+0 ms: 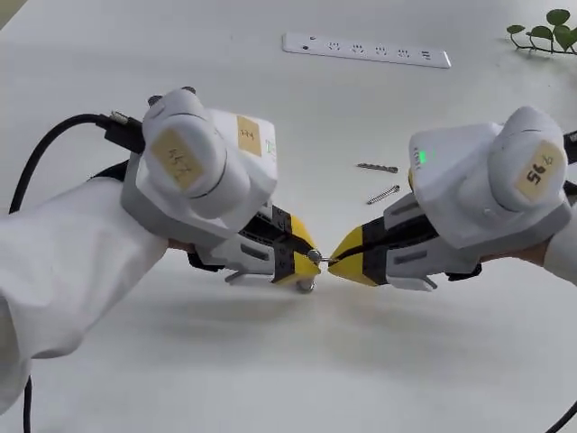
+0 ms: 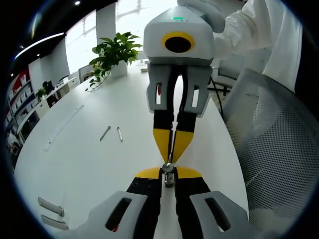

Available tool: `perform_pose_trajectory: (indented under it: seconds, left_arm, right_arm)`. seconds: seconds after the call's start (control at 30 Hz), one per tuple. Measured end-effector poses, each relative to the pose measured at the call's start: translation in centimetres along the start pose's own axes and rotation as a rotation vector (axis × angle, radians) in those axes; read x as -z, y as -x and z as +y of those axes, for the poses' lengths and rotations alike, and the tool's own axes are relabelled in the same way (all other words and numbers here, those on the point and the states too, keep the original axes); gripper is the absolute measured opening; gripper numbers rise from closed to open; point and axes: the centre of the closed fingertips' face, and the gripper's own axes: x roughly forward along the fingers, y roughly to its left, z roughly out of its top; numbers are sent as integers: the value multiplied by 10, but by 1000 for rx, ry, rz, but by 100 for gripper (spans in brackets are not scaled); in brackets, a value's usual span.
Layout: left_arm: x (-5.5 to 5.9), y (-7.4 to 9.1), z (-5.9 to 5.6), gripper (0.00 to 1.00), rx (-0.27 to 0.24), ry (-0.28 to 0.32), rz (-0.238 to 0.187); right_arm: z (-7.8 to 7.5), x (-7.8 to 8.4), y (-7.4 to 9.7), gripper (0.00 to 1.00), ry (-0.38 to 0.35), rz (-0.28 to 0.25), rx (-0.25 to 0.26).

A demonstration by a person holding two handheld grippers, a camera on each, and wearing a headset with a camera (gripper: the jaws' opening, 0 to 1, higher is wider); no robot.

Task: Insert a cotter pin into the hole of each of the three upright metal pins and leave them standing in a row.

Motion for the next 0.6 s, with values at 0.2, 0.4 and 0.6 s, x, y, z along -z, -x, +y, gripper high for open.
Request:
perform_pose_trajectory:
  seconds: [0.2,0.4,0.6]
  left_arm:
    - [1,1,0,6,3,-5,4]
    - [0,0,0,6,7,-21,13]
    - [0,0,0,6,12,-24,20]
  right_arm:
    - [-1,-3,-4,0,79,22,-12]
    - [-1,-3,-4,0,142,45,-16]
    - [-1,-3,-5,0,190,60,-27]
